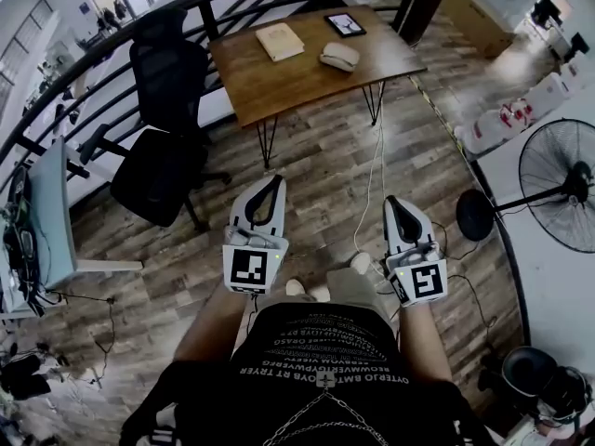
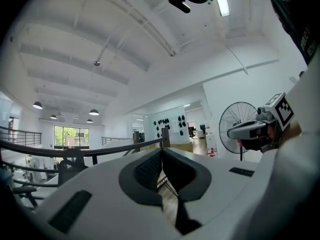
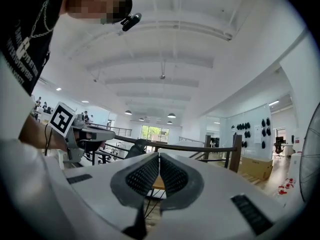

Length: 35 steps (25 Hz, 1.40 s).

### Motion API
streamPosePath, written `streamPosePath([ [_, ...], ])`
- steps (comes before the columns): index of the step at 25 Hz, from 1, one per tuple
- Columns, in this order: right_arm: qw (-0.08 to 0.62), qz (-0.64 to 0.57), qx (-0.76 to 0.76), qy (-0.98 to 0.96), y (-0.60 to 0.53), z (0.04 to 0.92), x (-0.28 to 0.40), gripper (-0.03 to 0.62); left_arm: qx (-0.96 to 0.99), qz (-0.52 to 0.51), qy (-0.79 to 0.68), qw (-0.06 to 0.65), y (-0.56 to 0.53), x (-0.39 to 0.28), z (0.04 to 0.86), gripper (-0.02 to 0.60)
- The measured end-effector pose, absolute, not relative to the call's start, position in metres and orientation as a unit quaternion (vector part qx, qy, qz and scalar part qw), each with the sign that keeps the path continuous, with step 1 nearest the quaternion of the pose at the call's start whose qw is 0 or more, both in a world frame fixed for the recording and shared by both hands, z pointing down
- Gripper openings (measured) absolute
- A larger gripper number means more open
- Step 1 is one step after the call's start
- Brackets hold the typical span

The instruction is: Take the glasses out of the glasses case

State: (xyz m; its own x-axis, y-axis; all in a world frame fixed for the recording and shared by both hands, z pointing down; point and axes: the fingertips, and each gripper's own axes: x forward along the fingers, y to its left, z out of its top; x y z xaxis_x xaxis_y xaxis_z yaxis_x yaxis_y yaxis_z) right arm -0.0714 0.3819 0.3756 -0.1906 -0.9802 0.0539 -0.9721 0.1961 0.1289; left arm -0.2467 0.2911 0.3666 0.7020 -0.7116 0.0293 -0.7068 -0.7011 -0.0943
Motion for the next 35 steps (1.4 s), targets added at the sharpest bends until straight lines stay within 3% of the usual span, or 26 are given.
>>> streamPosePath([
  [5,0.062,-0.032,0.618,-0.783,0.369,0.378,-0.074,0.003,-0.921,-0.036,0.387,0.032,0.287,-0.244,0.367,0.028],
  [9,0.069,-0.029,0.61,-0.789,0.351,0.382,-0.068,0.074,-0.921,-0.036,0.388,0.033,0.277,-0.234,0.366,0.028],
  [20,0.044,-0.017,0.611,-0.79,0.285,0.388,-0.01,0.137,-0.915,-0.049,0.4,0.028,0.208,-0.187,0.371,0.028],
  [35,0.044,0.003,0.601,-0.798,0.22,0.4,0.036,0.143,-0.911,-0.062,0.407,0.022,0.142,-0.138,0.383,0.028],
])
